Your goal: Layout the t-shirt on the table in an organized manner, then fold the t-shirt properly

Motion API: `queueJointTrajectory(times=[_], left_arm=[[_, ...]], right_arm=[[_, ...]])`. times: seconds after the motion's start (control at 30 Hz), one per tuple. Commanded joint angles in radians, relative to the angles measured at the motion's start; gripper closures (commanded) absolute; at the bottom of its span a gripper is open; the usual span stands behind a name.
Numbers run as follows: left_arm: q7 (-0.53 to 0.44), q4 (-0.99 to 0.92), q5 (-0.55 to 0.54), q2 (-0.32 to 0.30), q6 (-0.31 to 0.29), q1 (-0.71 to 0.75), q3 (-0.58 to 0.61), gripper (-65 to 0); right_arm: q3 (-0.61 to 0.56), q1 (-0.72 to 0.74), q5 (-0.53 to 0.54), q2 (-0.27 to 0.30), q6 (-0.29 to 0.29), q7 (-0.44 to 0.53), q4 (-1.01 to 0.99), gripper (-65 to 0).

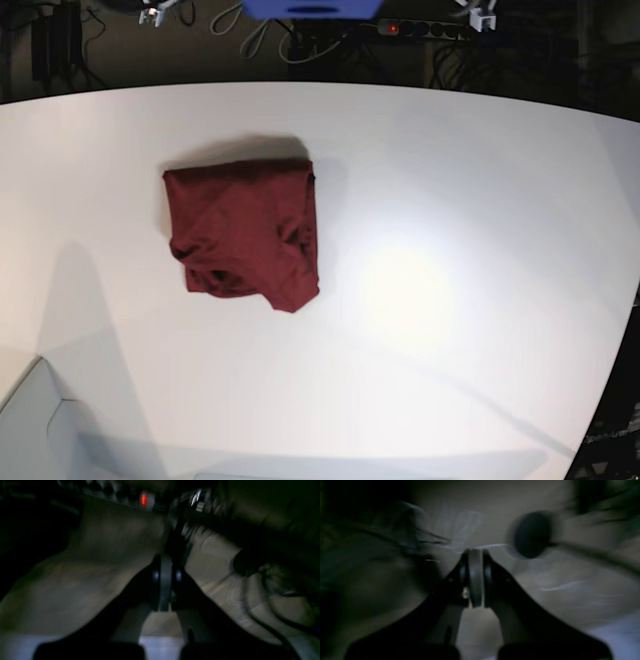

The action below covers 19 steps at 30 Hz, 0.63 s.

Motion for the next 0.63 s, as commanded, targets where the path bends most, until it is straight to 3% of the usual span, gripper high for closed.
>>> queueJointTrajectory(times=[0.0, 0.07, 0.17, 0.3, 0.6], left_arm=[[-0.024, 0.001, 0.015, -0.014, 0.063, -0.019, -0.004, -0.2], [-0.026, -0.002, 0.069, 0.031, 0.21, -0.039, -0.002, -0.2], [-0.026, -0.007, 0.132, 0.071, 0.322, -0.067, -0.004, -0.2], [-0.026, -0.008, 0.16, 0.118, 0.339, -0.079, -0.004, -0.2], [-0.026, -0.008, 0.16, 0.132, 0.345, -0.097, -0.002, -0.2]], right_arm=[[-0.052, 0.0, 0.001, 0.005, -0.08, 0.023, 0.004, 0.0], [-0.167, 0.0, 0.001, 0.005, -0.239, 0.026, -0.002, 0.0], [-0.268, 0.002, 0.001, 0.008, -0.37, 0.021, -0.003, 0.0], [-0.294, 0.009, 0.001, 0.01, -0.38, 0.021, -0.043, 0.0], [-0.294, 0.045, 0.002, -0.009, -0.379, 0.018, -0.074, 0.0]])
